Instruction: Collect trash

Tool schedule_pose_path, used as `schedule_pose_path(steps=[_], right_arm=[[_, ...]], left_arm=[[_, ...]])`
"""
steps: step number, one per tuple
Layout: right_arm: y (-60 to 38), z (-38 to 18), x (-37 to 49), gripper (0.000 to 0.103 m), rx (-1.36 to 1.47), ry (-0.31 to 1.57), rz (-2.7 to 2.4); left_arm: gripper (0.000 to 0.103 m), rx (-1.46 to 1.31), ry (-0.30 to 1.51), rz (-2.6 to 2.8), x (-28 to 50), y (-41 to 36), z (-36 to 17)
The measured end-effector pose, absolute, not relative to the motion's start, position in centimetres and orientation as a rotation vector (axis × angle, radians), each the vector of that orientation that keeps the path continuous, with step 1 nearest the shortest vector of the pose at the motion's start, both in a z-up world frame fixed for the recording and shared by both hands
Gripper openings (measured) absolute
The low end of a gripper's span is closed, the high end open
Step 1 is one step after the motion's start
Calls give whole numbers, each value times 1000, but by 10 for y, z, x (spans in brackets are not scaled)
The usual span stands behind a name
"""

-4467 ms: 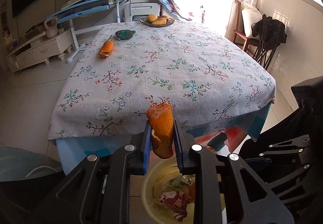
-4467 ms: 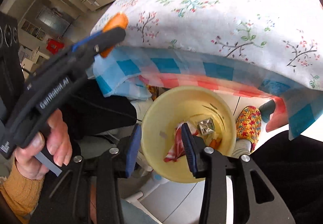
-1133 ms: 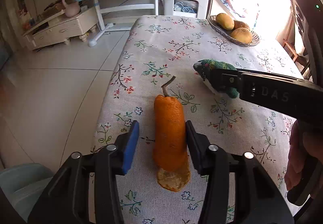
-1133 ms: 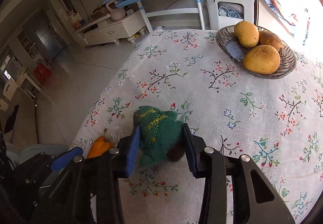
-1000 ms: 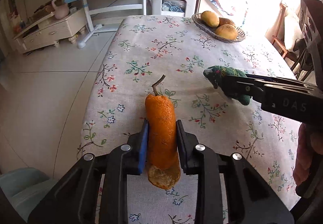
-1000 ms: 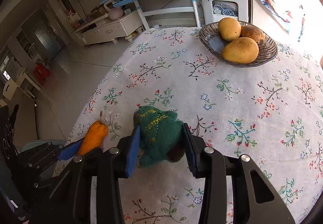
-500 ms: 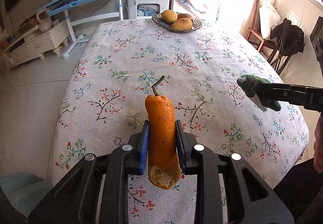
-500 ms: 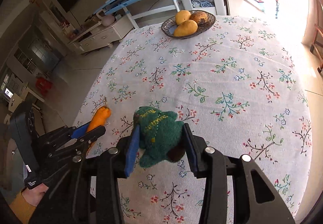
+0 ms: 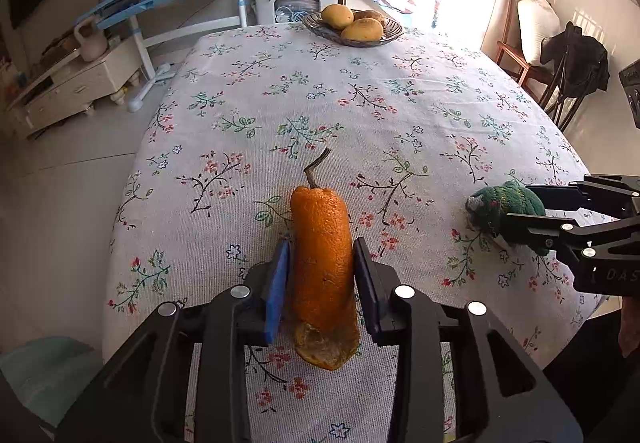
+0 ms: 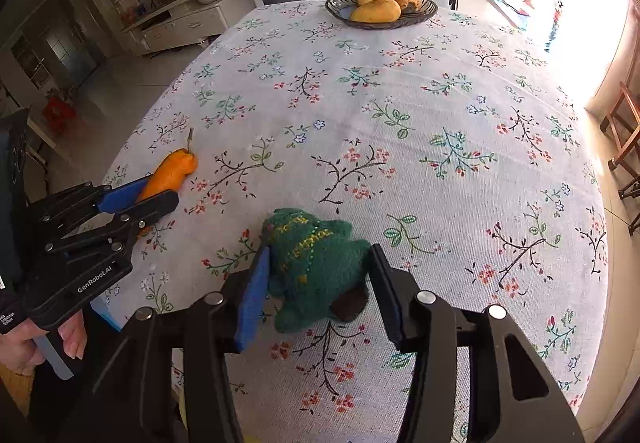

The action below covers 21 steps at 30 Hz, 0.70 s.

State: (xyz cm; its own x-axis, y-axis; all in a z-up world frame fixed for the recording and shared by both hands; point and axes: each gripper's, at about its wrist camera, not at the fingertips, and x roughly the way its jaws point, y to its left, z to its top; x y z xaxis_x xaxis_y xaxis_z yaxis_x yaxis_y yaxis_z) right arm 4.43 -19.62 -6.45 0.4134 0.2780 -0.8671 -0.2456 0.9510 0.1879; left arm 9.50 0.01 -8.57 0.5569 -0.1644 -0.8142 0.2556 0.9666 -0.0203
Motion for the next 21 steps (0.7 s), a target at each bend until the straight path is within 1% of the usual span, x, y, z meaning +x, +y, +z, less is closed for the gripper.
schedule_pose_path(steps=[3, 7, 9, 15, 21], right_arm=[[-196, -67, 43, 55, 40, 1103, 319], [-196, -67, 42, 56, 36, 1098, 312], [-196, -67, 42, 58, 40, 1098, 307], [-195, -68, 39, 60, 36, 1097, 302], [-196, -67, 37, 62, 45, 1099, 303]], left_arm=[[47, 97, 947, -235, 94, 3, -86], [55, 89, 943, -220, 94, 6, -85], [60, 88, 941, -214, 93, 8, -86], [65, 77, 940, -197, 93, 12, -86], [67, 75, 943, -193, 93, 13, -87]])
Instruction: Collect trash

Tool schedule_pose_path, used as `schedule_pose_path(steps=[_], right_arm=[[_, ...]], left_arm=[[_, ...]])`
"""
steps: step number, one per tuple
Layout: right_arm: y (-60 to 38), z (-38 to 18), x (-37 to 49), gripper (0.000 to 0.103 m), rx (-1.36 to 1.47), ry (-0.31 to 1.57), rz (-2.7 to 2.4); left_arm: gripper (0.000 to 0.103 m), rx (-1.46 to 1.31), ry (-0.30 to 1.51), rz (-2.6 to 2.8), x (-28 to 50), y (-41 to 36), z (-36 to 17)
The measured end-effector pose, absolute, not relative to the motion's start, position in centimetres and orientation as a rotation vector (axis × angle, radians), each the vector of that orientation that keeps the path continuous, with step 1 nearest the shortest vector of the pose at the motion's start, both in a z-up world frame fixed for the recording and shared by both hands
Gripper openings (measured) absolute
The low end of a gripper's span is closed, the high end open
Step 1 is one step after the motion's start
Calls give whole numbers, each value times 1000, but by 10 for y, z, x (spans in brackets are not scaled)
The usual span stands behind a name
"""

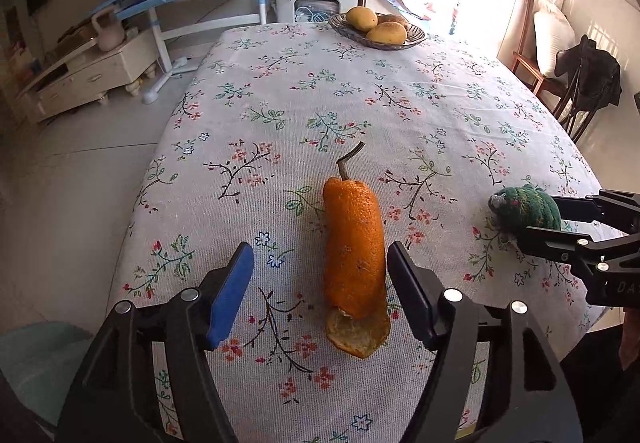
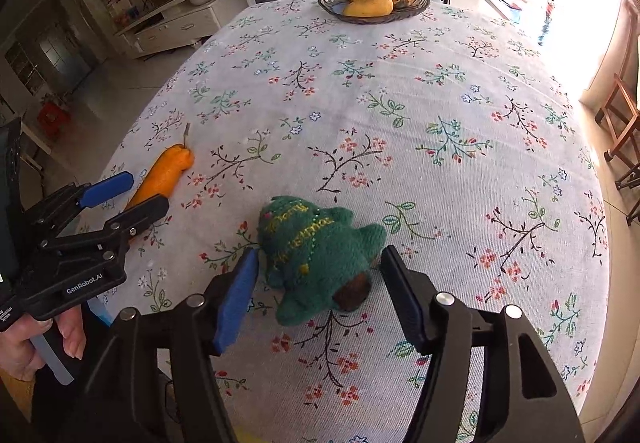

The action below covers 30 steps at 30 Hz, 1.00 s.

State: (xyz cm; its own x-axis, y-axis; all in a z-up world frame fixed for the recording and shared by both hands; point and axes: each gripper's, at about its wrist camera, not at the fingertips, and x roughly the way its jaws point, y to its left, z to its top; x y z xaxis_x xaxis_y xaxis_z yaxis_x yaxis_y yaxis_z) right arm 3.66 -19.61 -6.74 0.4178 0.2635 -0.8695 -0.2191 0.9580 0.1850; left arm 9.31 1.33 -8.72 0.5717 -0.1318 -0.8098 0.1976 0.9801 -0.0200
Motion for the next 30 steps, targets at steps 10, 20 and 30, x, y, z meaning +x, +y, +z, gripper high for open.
schedule_pose_path(steps=[10, 20, 30], right_arm=[[-194, -67, 35, 64, 34, 1096, 303], [-192, -67, 35, 64, 25, 1094, 303], [-191, -66, 35, 64, 18, 1093, 303]], left_arm=[[68, 75, 941, -191, 93, 13, -87], [71, 84, 942, -189, 95, 8, -88], [72, 100, 943, -187, 95, 5, -91]])
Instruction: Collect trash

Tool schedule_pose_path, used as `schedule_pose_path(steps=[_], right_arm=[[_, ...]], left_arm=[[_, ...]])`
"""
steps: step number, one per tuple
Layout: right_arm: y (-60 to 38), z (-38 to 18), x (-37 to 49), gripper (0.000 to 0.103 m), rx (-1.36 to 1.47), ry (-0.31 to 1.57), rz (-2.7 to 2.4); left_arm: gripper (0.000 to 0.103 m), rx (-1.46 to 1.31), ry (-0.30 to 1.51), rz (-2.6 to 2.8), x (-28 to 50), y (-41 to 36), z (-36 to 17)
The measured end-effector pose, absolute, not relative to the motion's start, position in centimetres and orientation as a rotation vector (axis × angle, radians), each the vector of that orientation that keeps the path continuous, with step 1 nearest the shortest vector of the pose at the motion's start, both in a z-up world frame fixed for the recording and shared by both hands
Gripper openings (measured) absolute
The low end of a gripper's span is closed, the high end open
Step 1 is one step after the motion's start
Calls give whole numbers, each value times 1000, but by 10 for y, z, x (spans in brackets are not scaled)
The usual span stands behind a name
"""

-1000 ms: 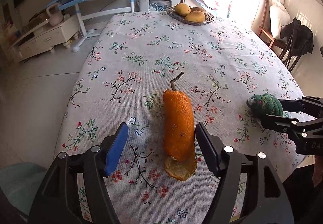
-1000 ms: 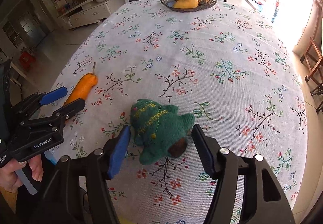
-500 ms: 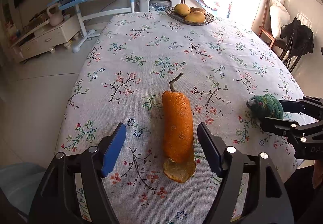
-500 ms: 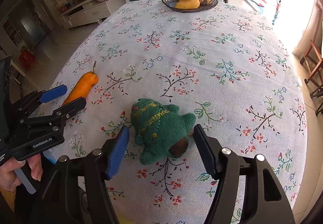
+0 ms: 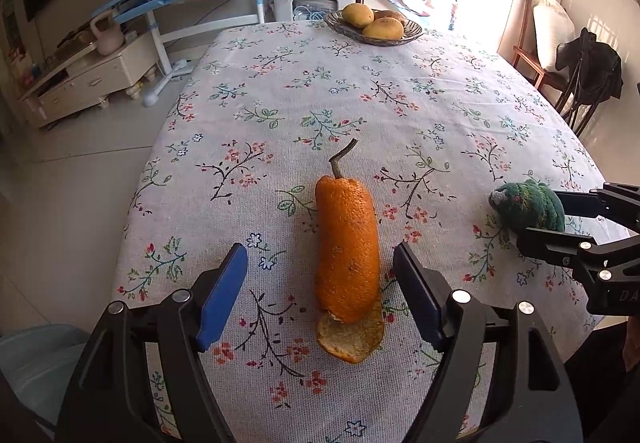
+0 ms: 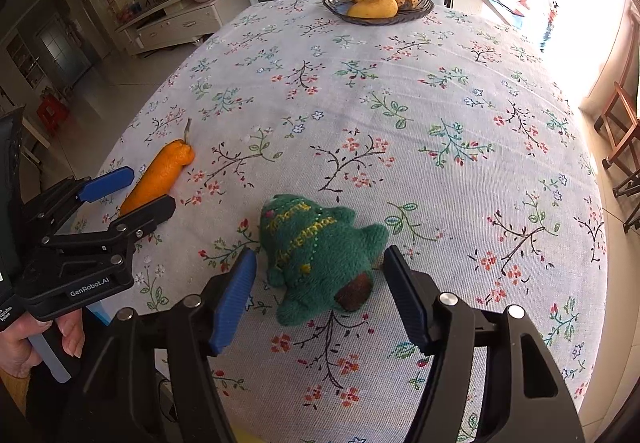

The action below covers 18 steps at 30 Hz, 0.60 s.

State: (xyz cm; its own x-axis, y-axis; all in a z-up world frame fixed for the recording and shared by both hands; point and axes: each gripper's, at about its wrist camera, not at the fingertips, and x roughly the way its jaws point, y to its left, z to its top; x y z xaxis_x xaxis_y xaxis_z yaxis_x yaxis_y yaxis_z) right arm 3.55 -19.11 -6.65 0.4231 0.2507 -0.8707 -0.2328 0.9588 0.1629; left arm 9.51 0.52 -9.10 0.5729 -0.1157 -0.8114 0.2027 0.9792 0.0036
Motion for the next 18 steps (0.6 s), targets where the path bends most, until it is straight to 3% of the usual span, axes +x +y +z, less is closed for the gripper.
schedule_pose_path(steps=[18], right_arm=[[-188, -67, 35, 64, -2, 1090, 299]], left_arm=[[75, 118, 934, -183, 95, -1, -93]])
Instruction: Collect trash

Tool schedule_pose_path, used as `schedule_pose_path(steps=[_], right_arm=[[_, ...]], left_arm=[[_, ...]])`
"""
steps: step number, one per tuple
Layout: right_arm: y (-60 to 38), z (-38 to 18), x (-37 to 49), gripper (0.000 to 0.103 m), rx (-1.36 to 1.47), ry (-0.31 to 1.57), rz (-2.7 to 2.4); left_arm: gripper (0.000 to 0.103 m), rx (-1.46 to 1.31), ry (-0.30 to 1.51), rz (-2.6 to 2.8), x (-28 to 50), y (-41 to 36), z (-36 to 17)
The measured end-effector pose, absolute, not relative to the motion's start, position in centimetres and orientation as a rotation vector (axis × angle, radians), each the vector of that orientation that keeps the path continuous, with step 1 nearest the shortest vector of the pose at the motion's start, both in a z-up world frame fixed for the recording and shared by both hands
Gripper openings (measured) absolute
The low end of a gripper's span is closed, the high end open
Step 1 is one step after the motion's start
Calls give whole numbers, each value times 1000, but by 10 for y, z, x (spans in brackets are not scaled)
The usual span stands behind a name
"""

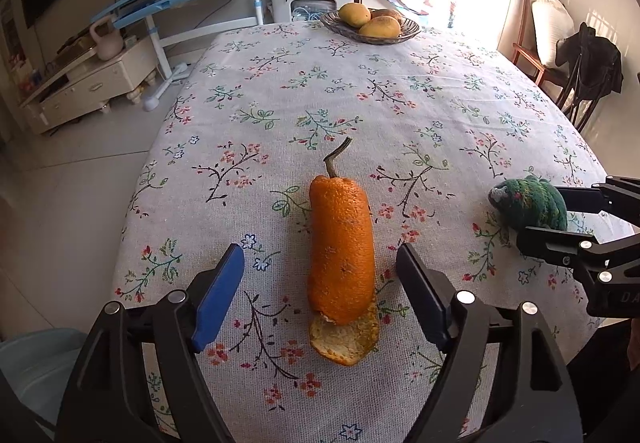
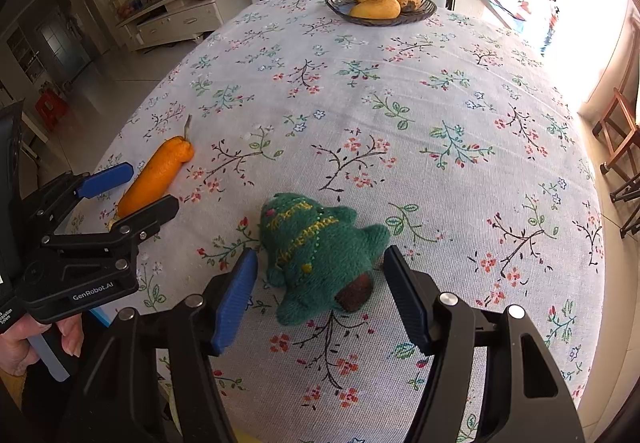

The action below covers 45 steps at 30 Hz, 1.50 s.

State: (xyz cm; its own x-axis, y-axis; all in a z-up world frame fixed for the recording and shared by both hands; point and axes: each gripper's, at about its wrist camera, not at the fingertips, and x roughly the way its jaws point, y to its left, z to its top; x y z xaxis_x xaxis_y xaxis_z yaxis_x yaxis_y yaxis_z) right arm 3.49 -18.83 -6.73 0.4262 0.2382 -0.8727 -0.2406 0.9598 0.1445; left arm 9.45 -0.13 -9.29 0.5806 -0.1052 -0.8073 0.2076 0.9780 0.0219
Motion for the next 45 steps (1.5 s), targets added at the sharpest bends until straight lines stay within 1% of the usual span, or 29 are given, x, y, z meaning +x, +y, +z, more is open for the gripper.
schedule_pose_path(steps=[2, 4, 9, 11, 13, 16, 18, 19, 21, 23, 24, 27, 34, 45], right_arm=[[-188, -67, 35, 64, -7, 1090, 299], [-187, -67, 35, 62, -11, 1088, 297], [-188, -66, 36, 51, -7, 1085, 299], [-188, -66, 35, 49, -11, 1084, 301], [-187, -66, 35, 48, -16, 1083, 303], [-185, -66, 36, 47, -18, 1083, 306], [-183, -65, 36, 47, -19, 1080, 308], [-182, -65, 36, 47, -22, 1079, 308], [-182, -65, 35, 47, -27, 1079, 307], [-182, -65, 34, 47, -25, 1079, 304], [-182, -64, 34, 47, -24, 1078, 301], [-184, -62, 33, 47, -12, 1073, 296], [-187, -53, 25, 47, 17, 1048, 294], [-188, -40, -19, 47, 91, 973, 314]], left_arm=[[75, 121, 932, -183, 94, -2, -93], [75, 123, 929, -184, 94, -3, -93], [75, 129, 924, -192, 91, -7, -94], [75, 132, 921, -198, 91, -7, -94], [72, 134, 916, -207, 89, -9, -93], [62, 142, 910, -225, 87, -13, -92], [52, 148, 904, -239, 85, -17, -91], [48, 152, 901, -246, 84, -18, -90], [33, 159, 899, -260, 81, -19, -89], [23, 168, 899, -276, 80, -20, -88], [22, 171, 898, -279, 79, -21, -87], [20, 176, 893, -290, 75, -22, -85], [20, 216, 826, -286, 57, -22, -68], [20, 149, 741, -260, 17, -9, -44]])
